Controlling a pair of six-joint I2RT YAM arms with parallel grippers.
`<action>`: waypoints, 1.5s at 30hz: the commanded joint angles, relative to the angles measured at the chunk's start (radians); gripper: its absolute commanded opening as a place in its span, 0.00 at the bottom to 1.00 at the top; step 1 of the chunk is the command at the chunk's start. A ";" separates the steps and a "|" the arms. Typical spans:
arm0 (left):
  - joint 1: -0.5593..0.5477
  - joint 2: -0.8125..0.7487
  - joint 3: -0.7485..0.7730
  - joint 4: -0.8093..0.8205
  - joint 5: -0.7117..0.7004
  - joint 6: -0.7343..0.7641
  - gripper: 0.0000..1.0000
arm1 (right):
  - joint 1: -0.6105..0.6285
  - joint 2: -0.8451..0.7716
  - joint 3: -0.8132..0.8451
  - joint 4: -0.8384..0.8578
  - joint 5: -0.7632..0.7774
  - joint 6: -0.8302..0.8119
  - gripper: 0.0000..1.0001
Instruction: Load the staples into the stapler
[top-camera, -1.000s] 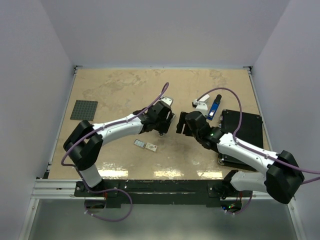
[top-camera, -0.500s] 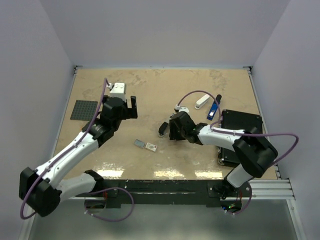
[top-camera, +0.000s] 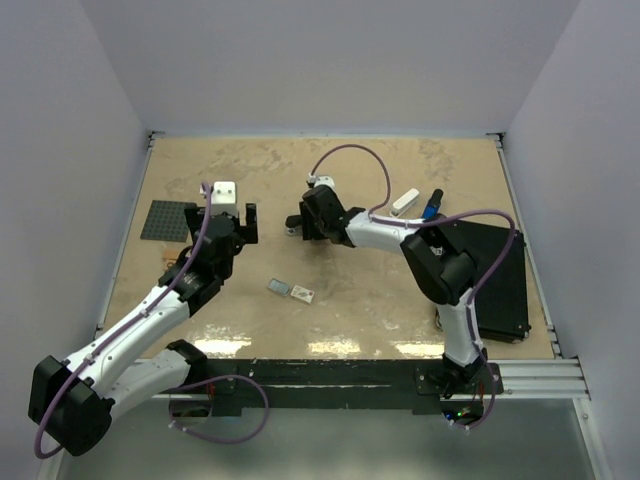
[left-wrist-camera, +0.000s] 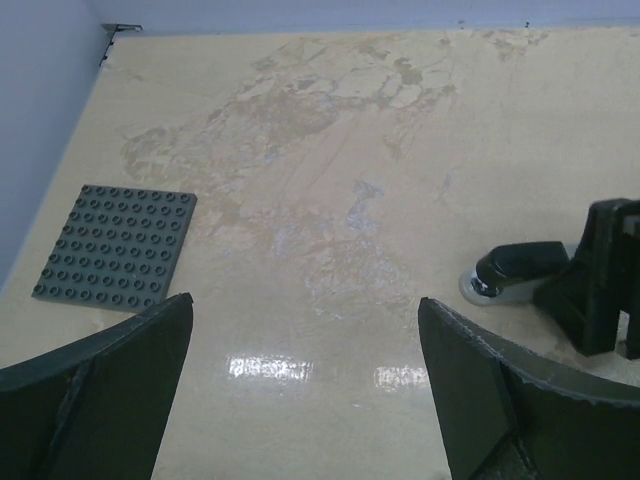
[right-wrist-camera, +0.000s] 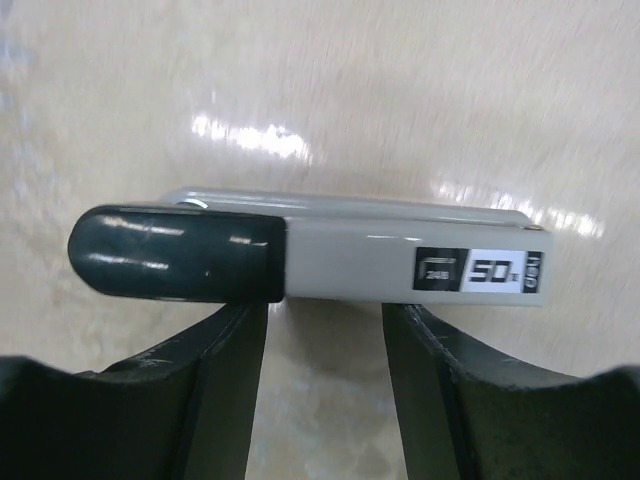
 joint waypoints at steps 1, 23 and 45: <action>0.005 -0.007 0.005 0.082 -0.033 0.023 0.99 | -0.059 0.029 0.172 -0.075 0.063 -0.080 0.54; -0.029 -0.053 -0.009 0.104 -0.023 0.041 0.99 | -0.496 -0.229 0.069 -0.395 0.313 0.089 0.84; -0.046 -0.065 -0.017 0.122 0.069 0.064 0.99 | -0.584 -0.181 0.019 -0.303 0.235 -0.003 0.19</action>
